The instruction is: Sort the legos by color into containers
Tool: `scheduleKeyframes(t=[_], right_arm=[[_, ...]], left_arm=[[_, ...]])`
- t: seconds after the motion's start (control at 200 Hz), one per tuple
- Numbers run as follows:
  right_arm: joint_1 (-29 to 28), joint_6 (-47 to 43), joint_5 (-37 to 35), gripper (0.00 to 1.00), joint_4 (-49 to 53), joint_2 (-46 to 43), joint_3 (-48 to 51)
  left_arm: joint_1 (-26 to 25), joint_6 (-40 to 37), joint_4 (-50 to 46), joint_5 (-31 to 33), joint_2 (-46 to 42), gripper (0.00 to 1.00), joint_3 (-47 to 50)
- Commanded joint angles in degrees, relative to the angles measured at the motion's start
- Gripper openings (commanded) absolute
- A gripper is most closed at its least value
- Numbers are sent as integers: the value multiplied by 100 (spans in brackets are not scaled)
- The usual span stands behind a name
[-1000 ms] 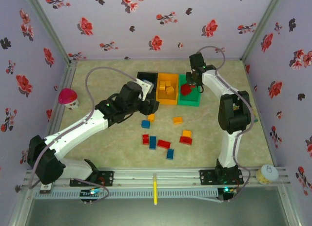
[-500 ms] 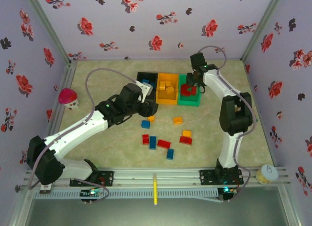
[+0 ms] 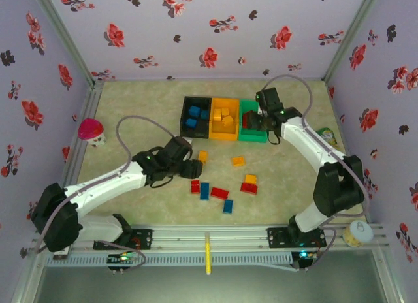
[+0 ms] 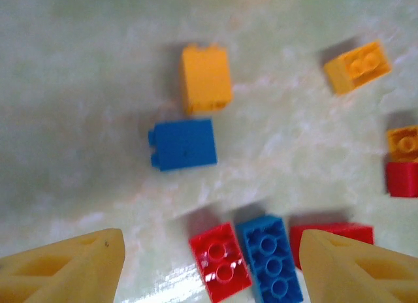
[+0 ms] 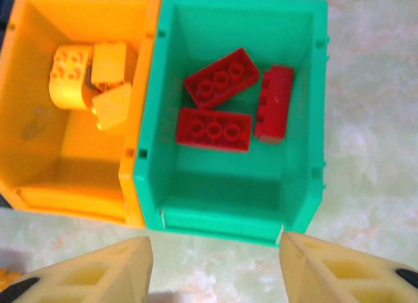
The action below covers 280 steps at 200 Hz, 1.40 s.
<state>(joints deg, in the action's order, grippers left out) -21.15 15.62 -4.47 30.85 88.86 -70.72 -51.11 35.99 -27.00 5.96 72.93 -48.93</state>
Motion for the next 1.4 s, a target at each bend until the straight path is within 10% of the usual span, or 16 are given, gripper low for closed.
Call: scheduleKeyframes(t=[0.0, 0.755, 1.395], right_arm=[[-136, 374, 69, 55, -282, -332, 384], [-410, 636, -164, 60, -180, -1191, 1493], [-416, 576, -273, 59, -66, -1291, 1533]], left_arm=[[-112, 807, -55, 187, 34, 71, 218], [145, -142, -479, 705, 2444, 78, -1324], [339, -599, -277, 434, 2961, 48, -1567]])
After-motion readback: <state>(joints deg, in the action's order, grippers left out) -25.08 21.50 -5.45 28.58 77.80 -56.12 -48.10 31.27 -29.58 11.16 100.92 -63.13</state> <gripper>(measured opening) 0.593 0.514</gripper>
